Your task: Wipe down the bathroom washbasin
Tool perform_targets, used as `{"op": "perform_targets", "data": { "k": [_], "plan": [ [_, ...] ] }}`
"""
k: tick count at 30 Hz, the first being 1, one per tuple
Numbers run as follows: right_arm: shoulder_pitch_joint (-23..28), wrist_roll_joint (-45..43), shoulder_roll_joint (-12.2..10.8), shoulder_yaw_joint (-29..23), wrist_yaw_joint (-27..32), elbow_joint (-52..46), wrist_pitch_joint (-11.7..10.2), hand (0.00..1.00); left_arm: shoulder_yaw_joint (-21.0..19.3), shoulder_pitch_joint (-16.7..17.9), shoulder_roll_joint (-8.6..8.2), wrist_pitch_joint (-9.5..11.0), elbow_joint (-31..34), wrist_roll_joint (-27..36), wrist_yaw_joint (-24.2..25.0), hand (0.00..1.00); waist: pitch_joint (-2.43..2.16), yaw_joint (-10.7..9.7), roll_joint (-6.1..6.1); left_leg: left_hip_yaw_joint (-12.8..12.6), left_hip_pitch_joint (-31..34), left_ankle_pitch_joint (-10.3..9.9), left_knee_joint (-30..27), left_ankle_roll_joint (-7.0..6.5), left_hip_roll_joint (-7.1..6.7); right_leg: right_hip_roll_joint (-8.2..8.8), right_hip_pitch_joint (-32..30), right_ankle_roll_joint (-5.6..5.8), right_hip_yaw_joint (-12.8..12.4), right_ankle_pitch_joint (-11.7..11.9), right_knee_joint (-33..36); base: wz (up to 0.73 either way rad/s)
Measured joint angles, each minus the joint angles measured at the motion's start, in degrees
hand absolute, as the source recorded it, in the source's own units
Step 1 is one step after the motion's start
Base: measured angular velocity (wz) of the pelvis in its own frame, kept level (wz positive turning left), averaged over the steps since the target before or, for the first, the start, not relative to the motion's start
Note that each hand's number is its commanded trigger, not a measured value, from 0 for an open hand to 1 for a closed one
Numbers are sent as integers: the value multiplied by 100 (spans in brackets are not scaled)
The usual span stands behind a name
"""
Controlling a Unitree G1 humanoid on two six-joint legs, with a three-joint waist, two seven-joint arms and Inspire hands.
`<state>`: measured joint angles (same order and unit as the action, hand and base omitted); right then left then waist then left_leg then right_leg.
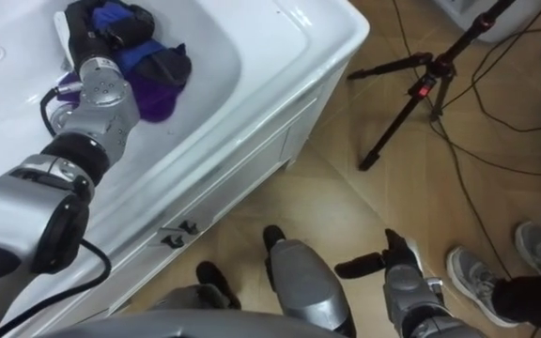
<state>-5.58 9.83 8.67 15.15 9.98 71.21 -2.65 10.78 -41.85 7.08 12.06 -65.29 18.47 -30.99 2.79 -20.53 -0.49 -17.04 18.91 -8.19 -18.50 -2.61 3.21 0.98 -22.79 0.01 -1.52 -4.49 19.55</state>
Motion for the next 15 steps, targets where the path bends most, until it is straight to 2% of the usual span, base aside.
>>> {"op": "perform_targets", "data": {
  "k": [5, 15],
  "plan": [
    [-5, 111, 31, 128, -24, 39, -61, 0, 82, 0, 1, 0, 70, 7, 22, 100, 48, -5, 102, 19, 35, -10, -22, -13, -3, 10, -18, 9, 24, -7, 5, 3],
    [32, 113, 55, 158, -57, 33, -34, 0, 82, 11, 48, 18, 46, -16, 21, 100, 64, -3, 75, -7, 2, -10, 31, -14, -9, 32, -9, 7, 55, -17, 14, 0]
  ]
}}
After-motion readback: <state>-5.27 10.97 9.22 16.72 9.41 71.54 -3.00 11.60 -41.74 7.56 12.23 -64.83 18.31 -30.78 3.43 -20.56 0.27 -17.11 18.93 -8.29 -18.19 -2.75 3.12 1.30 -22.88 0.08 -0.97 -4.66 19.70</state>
